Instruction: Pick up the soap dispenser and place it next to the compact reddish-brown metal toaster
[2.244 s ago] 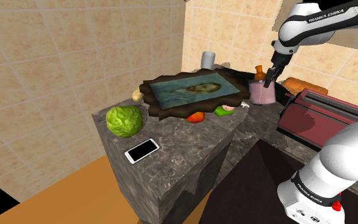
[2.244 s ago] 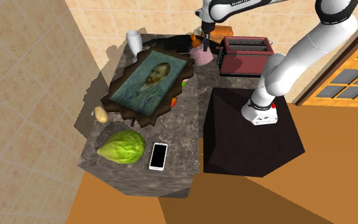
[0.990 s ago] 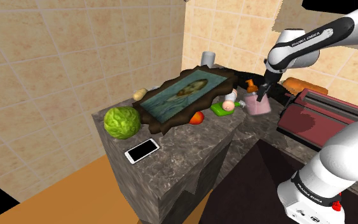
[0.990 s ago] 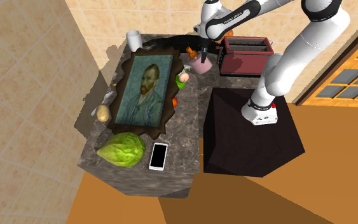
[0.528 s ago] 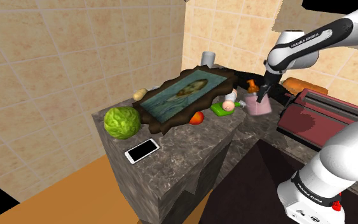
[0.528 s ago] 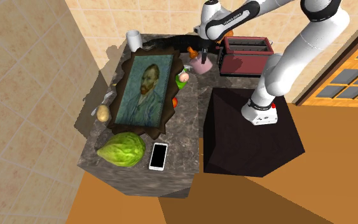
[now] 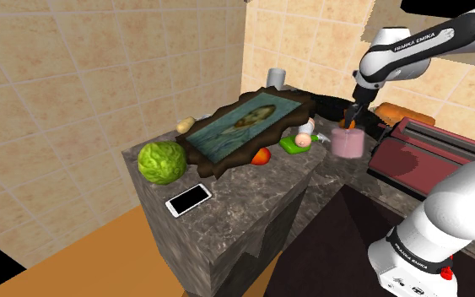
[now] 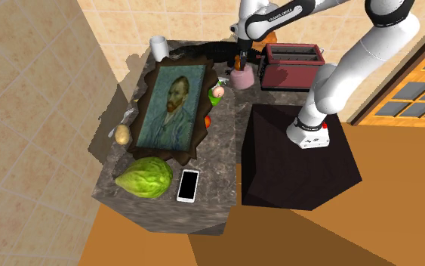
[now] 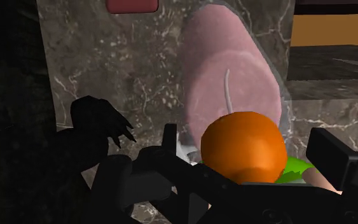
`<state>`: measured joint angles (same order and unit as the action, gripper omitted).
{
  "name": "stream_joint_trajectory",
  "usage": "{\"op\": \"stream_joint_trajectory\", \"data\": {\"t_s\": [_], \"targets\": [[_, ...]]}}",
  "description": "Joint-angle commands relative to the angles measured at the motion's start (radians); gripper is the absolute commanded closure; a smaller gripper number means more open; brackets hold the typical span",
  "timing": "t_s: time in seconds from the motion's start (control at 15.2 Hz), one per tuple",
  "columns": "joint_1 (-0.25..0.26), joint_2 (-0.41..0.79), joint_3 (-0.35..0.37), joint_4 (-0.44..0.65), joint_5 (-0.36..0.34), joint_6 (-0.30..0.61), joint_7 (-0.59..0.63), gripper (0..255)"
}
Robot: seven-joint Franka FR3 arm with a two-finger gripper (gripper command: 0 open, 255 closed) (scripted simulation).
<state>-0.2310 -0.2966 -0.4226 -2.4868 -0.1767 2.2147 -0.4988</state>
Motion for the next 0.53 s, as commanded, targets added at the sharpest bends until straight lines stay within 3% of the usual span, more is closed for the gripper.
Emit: {"op": "stream_joint_trajectory", "data": {"t_s": [0.0, 0.46], "targets": [[-0.003, -0.023, 0.005, 0.018, -0.005, -0.042, 0.002, 0], [-0.003, -0.023, 0.006, 0.018, -0.005, -0.042, 0.002, 0]]}}
